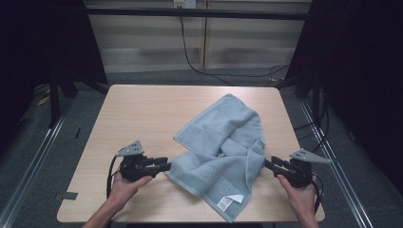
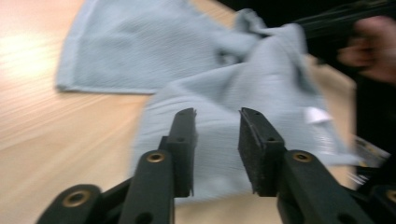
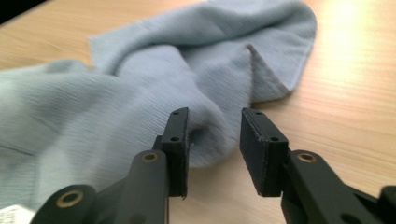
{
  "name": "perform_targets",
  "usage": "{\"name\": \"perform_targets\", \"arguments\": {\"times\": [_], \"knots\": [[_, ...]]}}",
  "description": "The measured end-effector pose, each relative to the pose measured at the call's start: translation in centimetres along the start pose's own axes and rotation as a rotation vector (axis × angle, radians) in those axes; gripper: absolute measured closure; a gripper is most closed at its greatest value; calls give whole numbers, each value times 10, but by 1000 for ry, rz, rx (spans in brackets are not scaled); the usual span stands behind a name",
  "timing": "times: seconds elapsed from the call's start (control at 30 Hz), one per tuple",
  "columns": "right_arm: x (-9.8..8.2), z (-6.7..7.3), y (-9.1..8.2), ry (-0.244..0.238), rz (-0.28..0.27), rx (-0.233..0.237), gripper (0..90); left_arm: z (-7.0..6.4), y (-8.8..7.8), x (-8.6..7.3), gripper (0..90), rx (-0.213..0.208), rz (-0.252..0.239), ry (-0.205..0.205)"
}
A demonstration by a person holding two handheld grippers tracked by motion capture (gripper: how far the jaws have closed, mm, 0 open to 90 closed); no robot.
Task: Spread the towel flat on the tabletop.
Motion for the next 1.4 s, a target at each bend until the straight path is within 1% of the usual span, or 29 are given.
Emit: {"name": "perform_targets", "arguments": {"times": [0.03, 0.07, 0.1, 0.13, 0.17, 0.2, 0.23, 0.27, 0.33, 0.37, 0.4, 0.5, 0.63, 0.7, 0.73, 0.8, 0.83, 0.9, 0.93, 0.97, 1.0, 1.03, 1.07, 1.1, 1.13, 1.17, 1.2, 1.3, 1.4], "knots": [[2, 5, -3, -1, -12, 12, 621, 8, 7, 0, 626, 5, 31, -22], [3, 10, -6, -9, -20, 19, 616, 15, 15, 1, 601, 17, 46, -23], [3, 17, -8, -15, -24, 36, 614, 20, 21, 4, 594, 33, 19, -22], [2, 26, -9, -24, -25, 61, 614, 23, 28, 5, 584, 27, 32, -36], [1, 35, -9, -39, -18, 89, 619, 24, 36, 6, 569, 29, 53, -22], [-1, 44, -8, -58, -9, 123, 637, 26, 42, 8, 571, 49, 57, 13], [-3, 55, -5, -74, 3, 166, 663, 27, 48, 9, 590, 57, 69, 32], [-6, 66, -2, -90, 25, 208, 686, 27, 54, 9, 611, 41, 73, 36], [-11, 82, 7, -130, 57, 251, 689, 28, 64, 6, 619, 49, 91, 53], [-14, 88, 12, -137, 69, 270, 670, 28, 64, 6, 609, 49, 91, 53], [-16, 92, 19, -144, 90, 281, 645, 26, 70, -1, 596, 53, 134, 74], [-23, 98, 35, -149, 137, 300, 580, 28, 74, -7, 517, 98, 175, 117], [-31, 98, 48, -171, 172, 289, 514, 25, 75, -12, 486, 96, 211, 151], [-35, 97, 51, -186, 192, 273, 478, 24, 75, -15, 519, 124, 217, 191], [-38, 96, 53, -207, 201, 261, 455, 22, 75, -15, 528, 126, 219, 204], [-44, 98, 56, -226, 227, 273, 401, 17, 74, -17, 580, 105, 226, 205], [-46, 100, 56, -234, 218, 287, 388, 15, 72, -19, 630, 104, 234, 220], [-47, 102, 56, -277, 214, 264, 392, 11, 68, -22, 745, 80, 245, 228], [-48, 103, 56, -298, 214, 251, 400, 9, 67, -24, 790, 71, 246, 228], [-48, 105, 56, -339, 214, 231, 406, 7, 64, -26, 829, 62, 249, 226], [-49, 106, 56, -335, 219, 228, 418, 6, 63, -27, 845, 61, 247, 222], [-49, 106, 55, -335, 222, 228, 470, 6, 60, -28, 850, 58, 256, 220], [-49, 107, 55, -337, 220, 238, 553, 6, 58, -29, 852, 48, 260, 201], [-48, 108, 54, -338, 219, 247, 668, 7, 57, -29, 853, 34, 247, 183], [-48, 110, 54, -336, 217, 264, 751, 8, 54, -27, 853, 26, 228, 163], [-47, 110, 56, -316, 228, 269, 797, 9, 52, -25, 854, 29, 222, 156], [-46, 110, 56, -317, 234, 274, 813, 10, 48, -20, 855, 15, 192, 130], [-43, 110, 59, -283, 245, 302, 832, 11, 35, -8, 856, 9, 130, 101], [-33, 109, 56, -232, 207, 346, 835, 7, 20, 2, 856, -15, 79, 81]]}}
Point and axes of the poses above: each handheld gripper's, and its own axes: y roughly forward along the jaws, x roughly out of its top, z roughly to its left, the point moved 8 cm from there along y, roughly forward along the jaws, and after that the axes turned 3 degrees about -y, right-handed, at the moved point
